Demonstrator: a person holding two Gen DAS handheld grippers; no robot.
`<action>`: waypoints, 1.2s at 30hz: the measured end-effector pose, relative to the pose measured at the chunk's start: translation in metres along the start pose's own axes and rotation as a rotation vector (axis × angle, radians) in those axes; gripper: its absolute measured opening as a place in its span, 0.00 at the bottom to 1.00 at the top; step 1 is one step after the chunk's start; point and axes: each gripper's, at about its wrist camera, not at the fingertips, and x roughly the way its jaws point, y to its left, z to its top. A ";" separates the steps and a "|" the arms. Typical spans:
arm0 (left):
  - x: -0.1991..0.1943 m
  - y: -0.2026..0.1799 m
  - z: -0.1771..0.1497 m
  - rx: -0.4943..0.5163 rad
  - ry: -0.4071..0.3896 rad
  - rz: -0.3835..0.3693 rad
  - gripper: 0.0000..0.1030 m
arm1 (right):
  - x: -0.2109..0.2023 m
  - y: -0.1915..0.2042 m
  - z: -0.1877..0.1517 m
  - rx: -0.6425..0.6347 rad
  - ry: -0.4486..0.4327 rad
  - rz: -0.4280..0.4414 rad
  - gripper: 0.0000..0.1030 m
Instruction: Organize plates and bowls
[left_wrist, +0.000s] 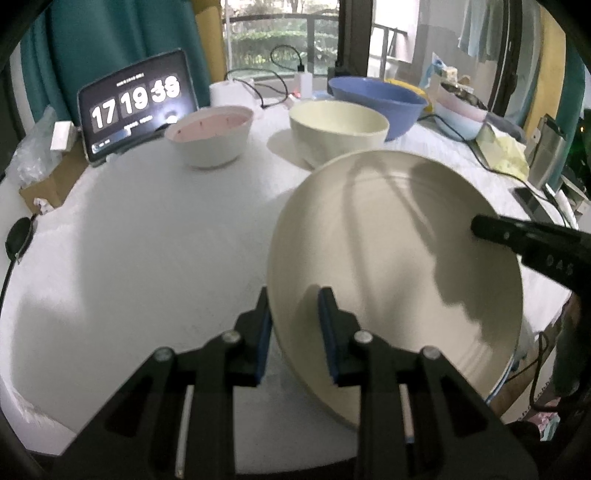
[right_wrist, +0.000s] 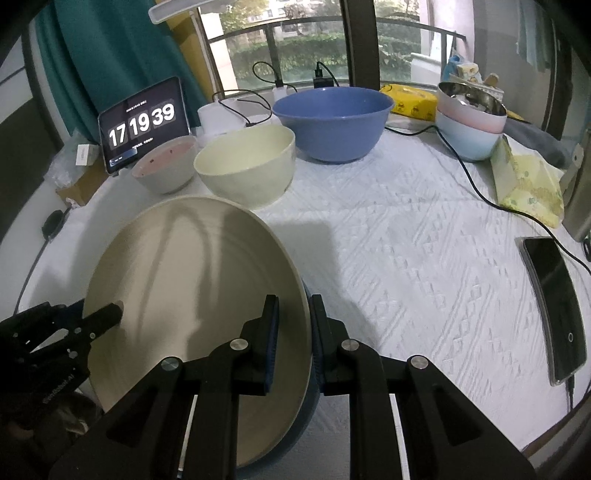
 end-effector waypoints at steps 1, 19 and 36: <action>0.002 -0.001 -0.001 0.003 0.012 0.001 0.26 | 0.000 0.000 0.000 0.001 0.000 0.000 0.18; 0.006 0.024 -0.002 -0.096 0.016 0.008 0.47 | 0.004 -0.020 -0.011 0.057 0.032 0.010 0.33; 0.023 0.023 -0.003 -0.168 0.043 -0.200 0.46 | 0.018 -0.018 -0.029 0.127 0.073 0.145 0.37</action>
